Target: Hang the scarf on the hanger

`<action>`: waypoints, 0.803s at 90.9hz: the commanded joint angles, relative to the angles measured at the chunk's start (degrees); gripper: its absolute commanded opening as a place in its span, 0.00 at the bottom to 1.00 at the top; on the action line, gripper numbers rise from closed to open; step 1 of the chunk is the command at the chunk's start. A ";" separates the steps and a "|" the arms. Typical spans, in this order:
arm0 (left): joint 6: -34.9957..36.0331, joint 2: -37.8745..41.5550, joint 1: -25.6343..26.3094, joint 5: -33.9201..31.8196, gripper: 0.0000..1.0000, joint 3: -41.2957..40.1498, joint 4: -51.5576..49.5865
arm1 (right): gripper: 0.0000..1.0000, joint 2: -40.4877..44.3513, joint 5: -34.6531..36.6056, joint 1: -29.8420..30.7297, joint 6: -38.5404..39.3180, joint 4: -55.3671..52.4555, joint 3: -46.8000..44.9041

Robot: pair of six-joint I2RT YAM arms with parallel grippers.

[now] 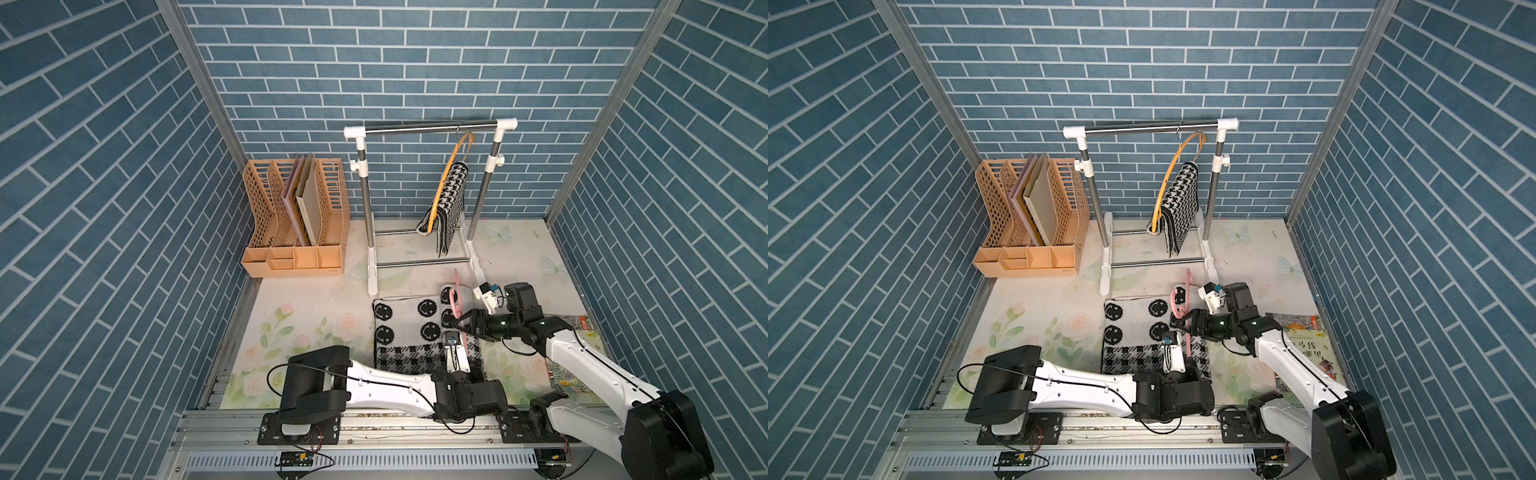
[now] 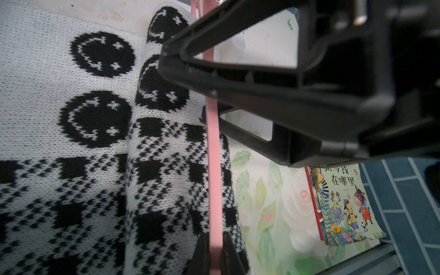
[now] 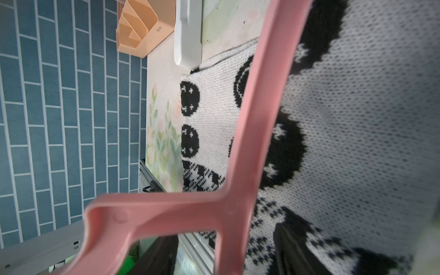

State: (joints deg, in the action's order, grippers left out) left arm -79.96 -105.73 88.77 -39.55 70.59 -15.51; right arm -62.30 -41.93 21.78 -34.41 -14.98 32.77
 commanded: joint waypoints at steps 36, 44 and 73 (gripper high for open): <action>7.85 1.52 -0.35 6.08 0.98 4.27 -3.97 | 0.25 -2.76 -2.50 0.29 -1.36 5.51 -2.79; 10.93 6.79 -0.27 7.17 1.00 1.54 -2.89 | 0.24 -2.56 -3.48 0.12 -2.39 6.60 -3.46; 18.99 38.71 -7.60 22.24 1.00 -25.80 16.59 | 0.22 -2.70 -8.31 -3.57 -5.86 13.54 -6.69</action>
State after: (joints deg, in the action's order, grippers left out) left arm -63.20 -75.81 86.41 -24.80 53.28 -6.13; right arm -65.34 -48.93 19.75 -38.65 -4.23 27.22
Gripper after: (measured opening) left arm 0.996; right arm 0.219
